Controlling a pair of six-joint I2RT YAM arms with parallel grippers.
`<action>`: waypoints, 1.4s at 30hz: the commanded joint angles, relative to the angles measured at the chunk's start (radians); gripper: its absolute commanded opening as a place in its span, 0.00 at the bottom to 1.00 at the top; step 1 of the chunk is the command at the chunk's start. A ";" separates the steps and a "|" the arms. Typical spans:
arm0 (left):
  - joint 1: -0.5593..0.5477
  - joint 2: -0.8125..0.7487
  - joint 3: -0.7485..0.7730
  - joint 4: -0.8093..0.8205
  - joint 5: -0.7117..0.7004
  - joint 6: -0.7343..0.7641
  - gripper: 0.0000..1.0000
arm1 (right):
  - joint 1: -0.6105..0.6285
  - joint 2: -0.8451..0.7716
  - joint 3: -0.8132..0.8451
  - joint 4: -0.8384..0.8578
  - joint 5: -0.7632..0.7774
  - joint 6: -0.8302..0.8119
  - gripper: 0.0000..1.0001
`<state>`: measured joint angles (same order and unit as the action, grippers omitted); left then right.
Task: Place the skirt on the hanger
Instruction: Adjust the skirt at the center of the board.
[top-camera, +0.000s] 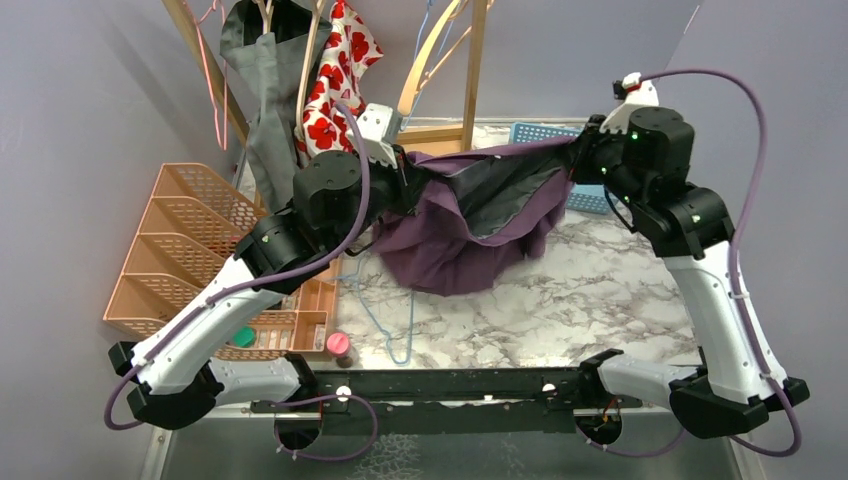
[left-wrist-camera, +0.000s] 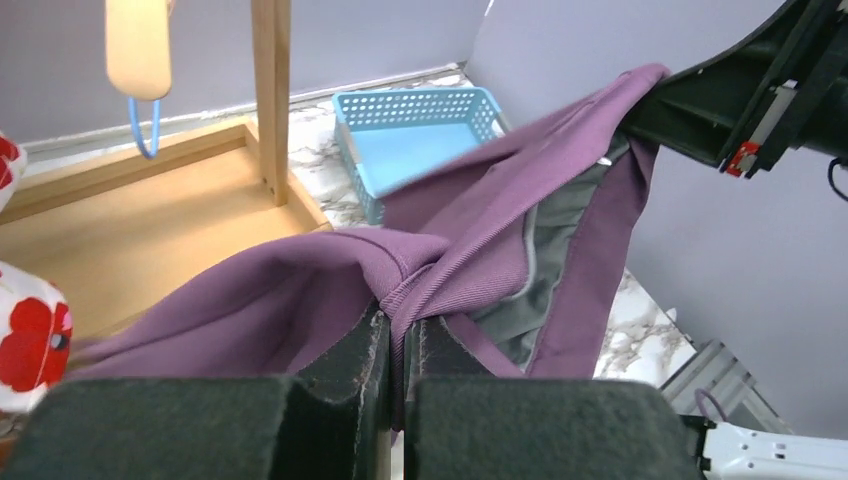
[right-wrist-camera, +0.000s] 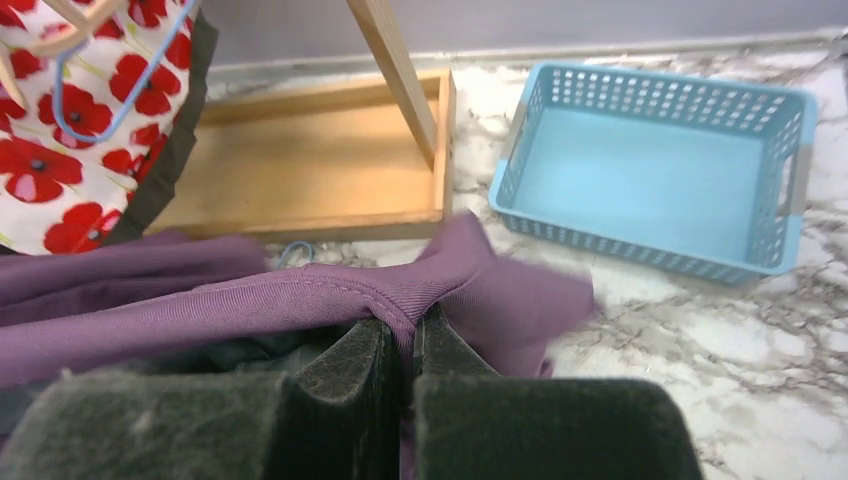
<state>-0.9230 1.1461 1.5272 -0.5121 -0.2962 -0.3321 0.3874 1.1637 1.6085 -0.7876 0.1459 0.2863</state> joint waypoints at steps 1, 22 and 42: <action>0.006 0.047 0.037 -0.074 0.044 -0.006 0.00 | -0.005 0.004 0.082 -0.069 0.127 -0.053 0.02; 0.007 0.124 0.026 -0.037 0.182 -0.029 0.00 | -0.006 -0.039 -0.044 -0.106 0.385 0.029 0.01; 0.155 0.316 -0.486 0.203 0.429 -0.162 0.35 | -0.012 0.088 -0.510 -0.024 0.148 0.107 0.45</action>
<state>-0.7998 1.4708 1.0595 -0.3775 0.0624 -0.4892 0.3836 1.2449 1.0794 -0.8616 0.3946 0.4179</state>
